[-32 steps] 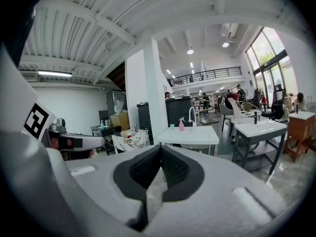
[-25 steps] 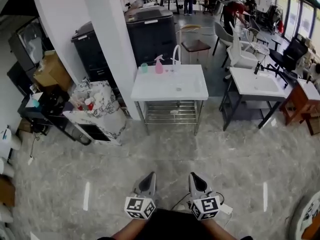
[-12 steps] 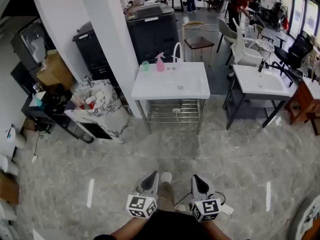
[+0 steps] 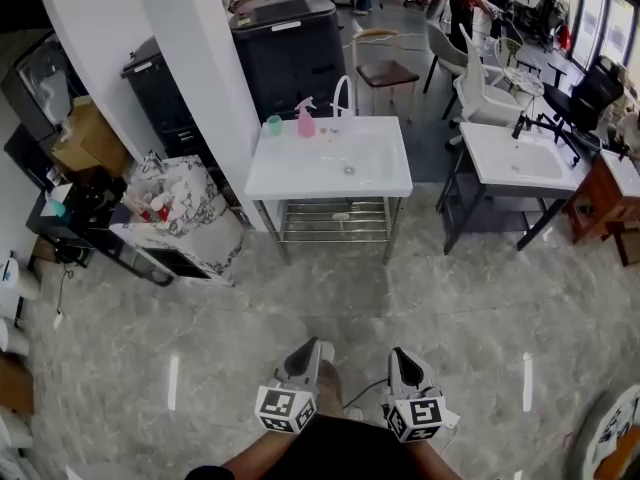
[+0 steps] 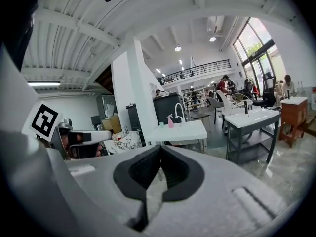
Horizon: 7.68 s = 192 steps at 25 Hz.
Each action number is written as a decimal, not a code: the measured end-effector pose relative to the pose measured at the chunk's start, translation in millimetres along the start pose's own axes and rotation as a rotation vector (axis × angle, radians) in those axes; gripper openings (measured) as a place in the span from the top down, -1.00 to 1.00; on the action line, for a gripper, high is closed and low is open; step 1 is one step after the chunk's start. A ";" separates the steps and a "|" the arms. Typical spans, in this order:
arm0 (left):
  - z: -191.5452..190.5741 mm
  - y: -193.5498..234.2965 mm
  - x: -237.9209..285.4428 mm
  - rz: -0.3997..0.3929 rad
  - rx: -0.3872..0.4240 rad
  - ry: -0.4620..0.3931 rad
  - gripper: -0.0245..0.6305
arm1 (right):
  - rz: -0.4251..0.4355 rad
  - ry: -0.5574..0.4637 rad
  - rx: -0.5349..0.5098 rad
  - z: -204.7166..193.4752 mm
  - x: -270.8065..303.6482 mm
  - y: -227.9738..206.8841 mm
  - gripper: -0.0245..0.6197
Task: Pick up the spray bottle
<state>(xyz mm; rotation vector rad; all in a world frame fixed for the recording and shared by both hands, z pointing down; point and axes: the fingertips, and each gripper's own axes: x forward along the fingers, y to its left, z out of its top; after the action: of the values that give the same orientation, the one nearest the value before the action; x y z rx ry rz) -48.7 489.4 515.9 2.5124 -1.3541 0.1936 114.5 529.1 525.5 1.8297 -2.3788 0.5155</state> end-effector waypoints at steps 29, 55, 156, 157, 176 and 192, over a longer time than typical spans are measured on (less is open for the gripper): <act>126.5 301.7 223.2 -0.042 -0.069 -0.045 0.87 | -0.007 0.035 -0.143 142.1 404.3 38.6 0.93; 138.1 385.5 351.6 0.106 -0.075 0.022 0.87 | 0.096 0.005 -0.152 181.8 549.1 -10.2 0.93; 108.6 592.0 894.3 0.235 -0.040 0.113 -0.26 | 0.105 0.253 -0.102 187.0 848.3 -261.7 0.93; 109.4 587.9 886.0 0.234 -0.047 0.110 -0.26 | 0.106 0.251 -0.098 187.1 845.1 -256.5 0.93; 146.1 489.8 653.3 0.136 0.006 0.041 -0.26 | 0.006 0.092 -0.078 204.9 718.1 -152.9 0.93; 90.9 347.0 389.7 0.033 -0.041 0.046 -0.26 | -0.045 0.058 -0.095 145.2 500.2 -45.8 0.93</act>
<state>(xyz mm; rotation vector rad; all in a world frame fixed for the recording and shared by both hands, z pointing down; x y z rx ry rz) -124.4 -29.7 588.6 2.4385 -1.3677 0.2270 39.2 11.8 537.9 1.7988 -2.2776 0.4363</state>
